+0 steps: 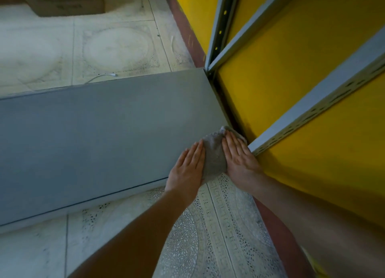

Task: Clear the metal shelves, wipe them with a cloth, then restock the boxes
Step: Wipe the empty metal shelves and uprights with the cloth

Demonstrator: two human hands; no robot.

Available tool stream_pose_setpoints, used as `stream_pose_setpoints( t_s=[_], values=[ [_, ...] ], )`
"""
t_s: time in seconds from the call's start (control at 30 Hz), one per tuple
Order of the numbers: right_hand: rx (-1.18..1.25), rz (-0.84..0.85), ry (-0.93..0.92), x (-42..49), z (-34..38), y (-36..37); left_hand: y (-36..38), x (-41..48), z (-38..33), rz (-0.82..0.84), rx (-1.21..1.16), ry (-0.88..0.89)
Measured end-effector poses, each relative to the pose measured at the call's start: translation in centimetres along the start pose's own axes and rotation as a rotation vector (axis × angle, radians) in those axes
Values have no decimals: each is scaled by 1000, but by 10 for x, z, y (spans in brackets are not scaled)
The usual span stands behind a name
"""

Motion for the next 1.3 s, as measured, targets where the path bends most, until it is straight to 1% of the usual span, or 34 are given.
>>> stream_pose_setpoints(
  t_s=[0.07,0.17,0.33,0.4,0.47,0.53,0.63,0.67,0.73,0.8,0.83,0.87,0.9,1.0,1.03,1.13,1.2,1.23,1.3],
  values=[
    [-1,-21,-8,1,1,-4,-1,0,4,-2,11,-14],
    [30,2,6,0,-1,-3,1,1,3,43,4,-13],
    [23,-71,16,2,0,-4,1,3,2,-2,39,9],
    [7,-48,41,0,3,-4,3,0,3,-5,58,41],
    [15,-18,57,-5,24,-9,5,-14,15,-45,63,58],
    [50,4,74,-3,61,-21,4,-37,44,-69,82,57],
    [109,-21,72,10,149,-49,6,-95,116,-72,109,48],
    [120,-43,47,18,188,-61,7,-122,149,-69,112,33],
    [136,-55,-14,34,257,-84,6,-170,209,-84,86,25],
    [124,-88,-105,51,330,-109,1,-221,271,-139,71,6],
    [117,-120,-164,62,380,-128,1,-254,313,-164,67,-11],
    [115,-118,-204,71,423,-139,0,-284,348,-174,75,-20],
    [115,-104,-225,76,447,-148,-4,-300,369,-190,89,-11],
    [127,-127,-284,98,563,-183,-5,-379,468,-232,88,-34],
    [140,-101,-315,107,617,-197,-1,-417,512,-230,73,-83],
    [183,-51,-351,126,738,-240,2,-502,617,-192,70,-231],
    [189,22,-394,137,833,-270,2,-572,690,-159,88,-394],
    [190,45,-383,141,867,-280,1,-596,715,-141,96,-454],
    [158,30,-350,153,936,-303,-1,-647,759,-134,82,-573]
  ],
)
Point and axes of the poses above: each hand's wrist, its own x-axis towards the middle knuckle, its own y-axis out of the palm, z = x × y, the point moved 8 cm from there along x, towards the middle knuckle, and after that the axes turned 3 degrees about -y, right-handed, at the moved point
